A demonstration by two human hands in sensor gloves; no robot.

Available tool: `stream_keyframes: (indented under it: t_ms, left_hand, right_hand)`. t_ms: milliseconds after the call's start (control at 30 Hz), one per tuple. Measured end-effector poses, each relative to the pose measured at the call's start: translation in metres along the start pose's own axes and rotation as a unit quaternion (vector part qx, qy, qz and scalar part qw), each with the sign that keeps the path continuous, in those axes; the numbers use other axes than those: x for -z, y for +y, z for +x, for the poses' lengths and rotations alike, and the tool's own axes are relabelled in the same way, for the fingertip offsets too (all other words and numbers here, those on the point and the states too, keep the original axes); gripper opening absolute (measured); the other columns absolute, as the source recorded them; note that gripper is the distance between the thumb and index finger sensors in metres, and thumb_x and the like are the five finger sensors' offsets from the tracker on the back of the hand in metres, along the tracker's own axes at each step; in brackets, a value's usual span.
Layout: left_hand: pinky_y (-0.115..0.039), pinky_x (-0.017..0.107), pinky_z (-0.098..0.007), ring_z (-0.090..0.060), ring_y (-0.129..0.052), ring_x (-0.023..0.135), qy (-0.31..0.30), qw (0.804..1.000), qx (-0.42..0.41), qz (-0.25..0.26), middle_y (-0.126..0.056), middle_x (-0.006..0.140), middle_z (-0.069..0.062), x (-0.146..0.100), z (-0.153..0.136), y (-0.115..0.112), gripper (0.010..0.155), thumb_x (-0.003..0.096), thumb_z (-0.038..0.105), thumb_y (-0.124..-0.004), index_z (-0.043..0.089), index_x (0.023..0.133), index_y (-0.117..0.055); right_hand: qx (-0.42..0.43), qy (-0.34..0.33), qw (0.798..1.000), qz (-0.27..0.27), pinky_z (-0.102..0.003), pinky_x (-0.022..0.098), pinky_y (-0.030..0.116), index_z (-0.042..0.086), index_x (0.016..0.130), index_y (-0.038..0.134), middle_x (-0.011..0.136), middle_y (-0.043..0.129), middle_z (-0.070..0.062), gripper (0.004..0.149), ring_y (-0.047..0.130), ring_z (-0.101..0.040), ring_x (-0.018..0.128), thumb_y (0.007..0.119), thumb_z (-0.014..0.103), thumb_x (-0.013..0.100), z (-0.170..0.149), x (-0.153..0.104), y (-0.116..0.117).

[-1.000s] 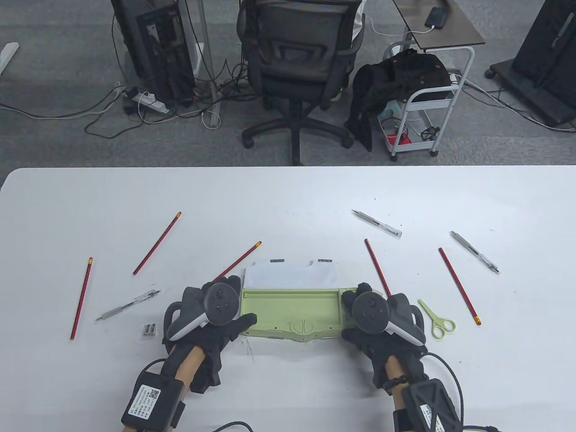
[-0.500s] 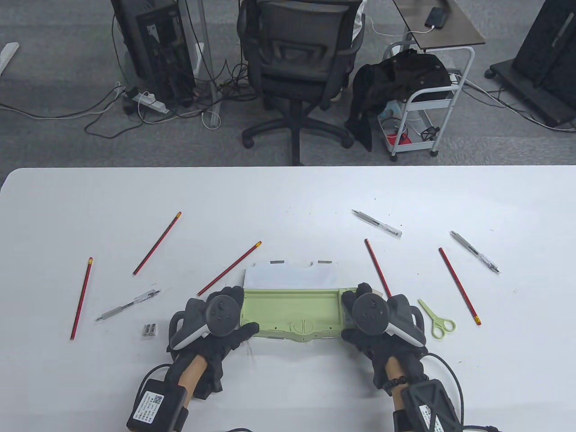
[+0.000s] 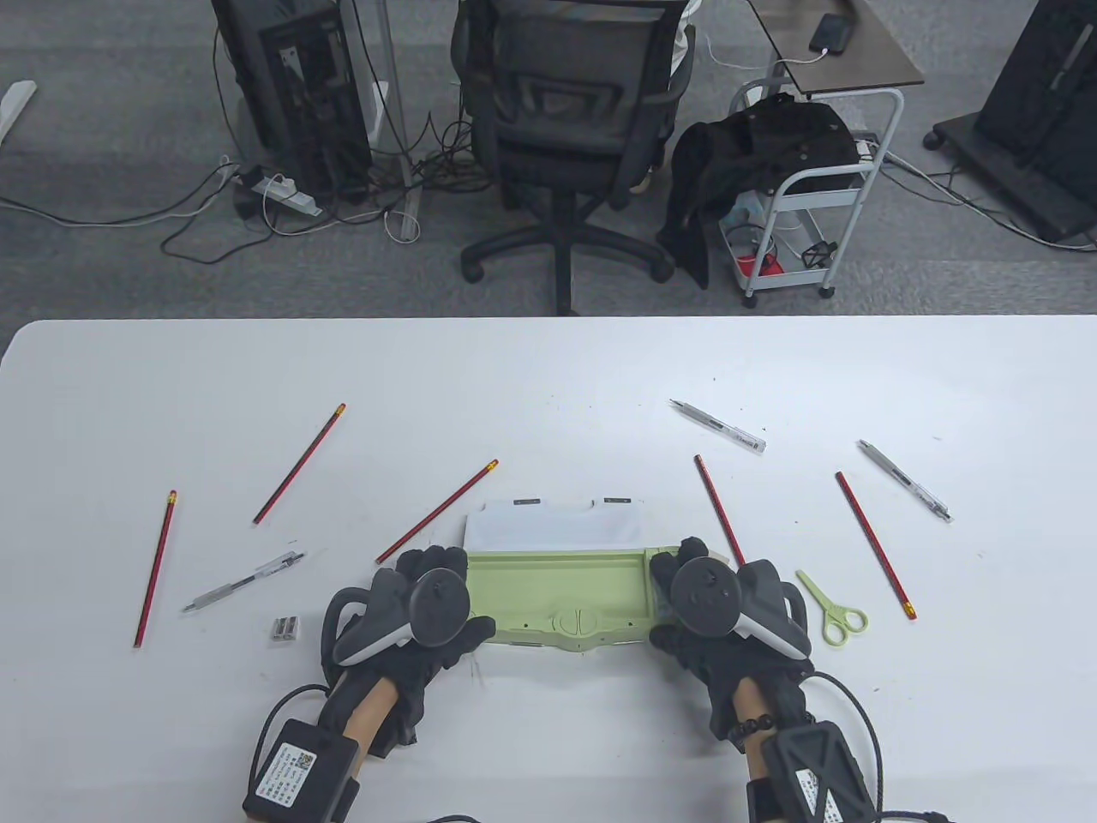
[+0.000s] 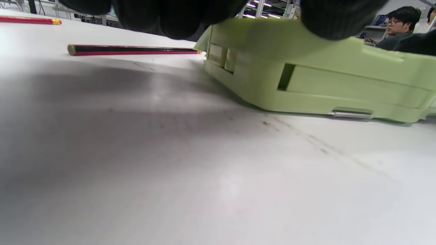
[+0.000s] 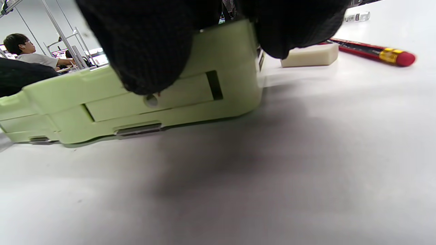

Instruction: Organize multifunction pencil case

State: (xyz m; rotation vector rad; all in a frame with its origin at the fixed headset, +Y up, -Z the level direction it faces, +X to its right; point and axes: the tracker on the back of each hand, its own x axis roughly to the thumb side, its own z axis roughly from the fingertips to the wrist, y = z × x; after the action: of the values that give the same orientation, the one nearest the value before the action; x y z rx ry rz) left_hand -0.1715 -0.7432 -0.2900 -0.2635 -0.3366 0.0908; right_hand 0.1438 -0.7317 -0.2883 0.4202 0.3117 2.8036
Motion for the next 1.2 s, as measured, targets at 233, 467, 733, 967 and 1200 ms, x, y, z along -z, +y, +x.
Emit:
stream_keyframes:
  t_ms: [233, 467, 733, 967, 1200]
  left_hand:
    - [-0.052, 0.070, -0.075, -0.058, -0.055, 0.108, 0.003, 1.000, 0.007, -0.006, -0.051, 0.121, -0.028, 0.000, 0.002, 0.000, 0.090, 0.0495, 0.059, -0.064, 0.004, 0.115, -0.040]
    - [-0.051, 0.070, -0.075, -0.058, -0.054, 0.109, 0.005, 1.000, 0.007, -0.008, -0.051, 0.121, -0.028, 0.000, 0.002, 0.000, 0.090, 0.0496, 0.059, -0.064, 0.004, 0.116, -0.039]
    - [-0.052, 0.070, -0.075, -0.058, -0.054, 0.109, 0.006, 1.000, 0.010, -0.006, -0.051, 0.121, -0.028, 0.000, 0.002, 0.000, 0.090, 0.0493, 0.060, -0.063, 0.005, 0.116, -0.039]
    - [-0.051, 0.070, -0.075, -0.058, -0.054, 0.109, 0.011, 1.000, 0.014, -0.009, -0.051, 0.121, -0.028, -0.001, 0.002, 0.001, 0.090, 0.0492, 0.060, -0.064, 0.005, 0.116, -0.039]
    - [-0.051, 0.070, -0.075, -0.058, -0.053, 0.109, 0.012, 1.000, 0.017, -0.011, -0.051, 0.122, -0.028, -0.001, 0.002, 0.001, 0.090, 0.0490, 0.060, -0.064, 0.005, 0.116, -0.039]
  right_hand:
    - [0.000, 0.011, 1.000, 0.001, -0.074, 0.068, 0.048, 0.008, 0.112, 0.046, 0.112, 0.030, -0.037, 0.079, 0.044, -0.068, 0.097, 0.081, 0.041, 0.049, -0.002, -0.008, -0.023]
    - [-0.054, 0.113, 0.990, -0.070, -0.067, 0.068, 0.062, 0.006, 0.106, 0.062, 0.107, 0.058, -0.032, 0.067, 0.068, -0.059, 0.092, 0.078, 0.040, 0.050, -0.055, -0.005, -0.094]
    - [-0.119, 0.223, 0.962, -0.098, -0.063, 0.067, 0.068, 0.009, 0.101, 0.069, 0.103, 0.068, -0.026, 0.061, 0.077, -0.053, 0.088, 0.082, 0.037, 0.049, -0.135, 0.032, -0.134]
    - [-0.171, 0.294, 0.939, -0.055, -0.059, 0.065, 0.074, 0.011, 0.098, 0.073, 0.099, 0.074, -0.023, 0.056, 0.083, -0.049, 0.084, 0.085, 0.033, 0.048, -0.195, 0.076, -0.127]
    - [-0.226, 0.331, 0.916, -0.011, -0.056, 0.064, 0.076, 0.013, 0.095, 0.076, 0.096, 0.078, -0.020, 0.052, 0.085, -0.045, 0.082, 0.086, 0.031, 0.048, -0.241, 0.098, -0.109]
